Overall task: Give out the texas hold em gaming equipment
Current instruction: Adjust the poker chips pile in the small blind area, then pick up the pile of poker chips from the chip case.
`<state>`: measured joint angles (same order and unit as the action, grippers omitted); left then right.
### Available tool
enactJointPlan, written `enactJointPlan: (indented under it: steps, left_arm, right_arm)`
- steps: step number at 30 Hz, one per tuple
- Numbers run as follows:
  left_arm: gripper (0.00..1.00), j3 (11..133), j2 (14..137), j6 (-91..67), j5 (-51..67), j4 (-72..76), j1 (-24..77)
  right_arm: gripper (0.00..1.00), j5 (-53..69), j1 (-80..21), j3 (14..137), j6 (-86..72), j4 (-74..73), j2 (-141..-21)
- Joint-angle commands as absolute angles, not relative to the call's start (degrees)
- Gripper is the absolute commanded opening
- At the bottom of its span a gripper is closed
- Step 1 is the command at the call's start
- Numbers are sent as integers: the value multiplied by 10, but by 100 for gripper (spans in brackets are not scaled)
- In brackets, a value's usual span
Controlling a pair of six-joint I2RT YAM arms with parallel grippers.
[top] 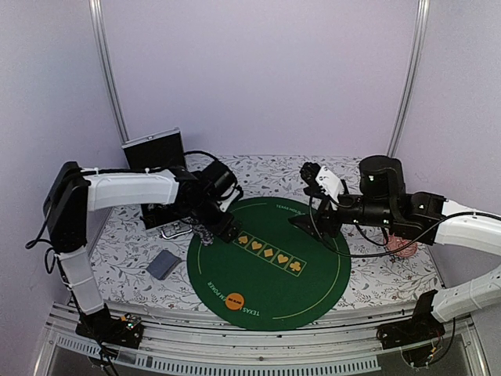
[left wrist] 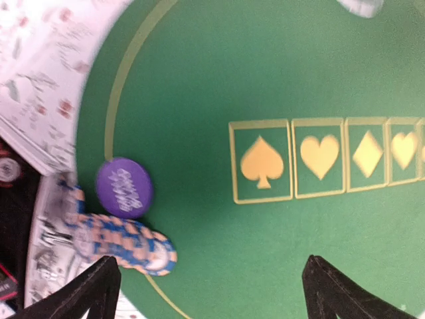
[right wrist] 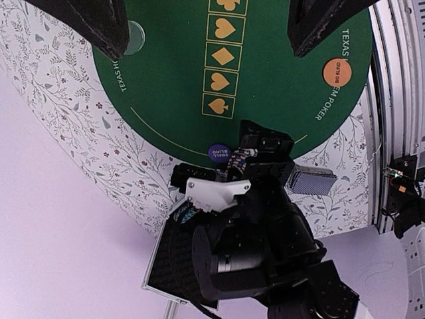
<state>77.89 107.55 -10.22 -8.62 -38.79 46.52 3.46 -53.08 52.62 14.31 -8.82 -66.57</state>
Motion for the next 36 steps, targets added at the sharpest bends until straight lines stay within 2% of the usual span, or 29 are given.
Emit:
enactJointPlan:
  steps: [1, 8, 11, 13, 18, 22, 29, 35, 36]
  left_arm:
    - [98, 790, 1018, -73, -14, -350, 370]
    - [96, 882, 1075, -1, -13, -365, 231]
    - [94, 921, 1112, 68, 35, -372, 212]
    - [97, 945, 1140, 119, 55, -392, 207]
    - [98, 965, 1191, 234, 49, -413, 197]
    - [97, 985, 1219, 260, 29, -427, 185]
    - [88, 991, 1246, 273, 15, -421, 173]
    - [70, 994, 1270, 263, -10, -421, 171]
    - [69, 995, 1272, 261, -8, -421, 172]
  right_arm:
    - [85, 31, -528, 514, 144, -58, -625]
    - [87, 38, -524, 491, 172, -40, -600]
    - [87, 44, -525, 488, 172, -40, -599]
    - [87, 44, -524, 485, 172, -41, -599]
    - [87, 50, -524, 482, 171, -42, -599]
    - [87, 54, -523, 483, 171, -47, -596]
    - [87, 50, -524, 481, 171, -51, -592]
    - [87, 51, -523, 482, 168, -51, -593]
    - [87, 52, -523, 482, 169, -51, -594]
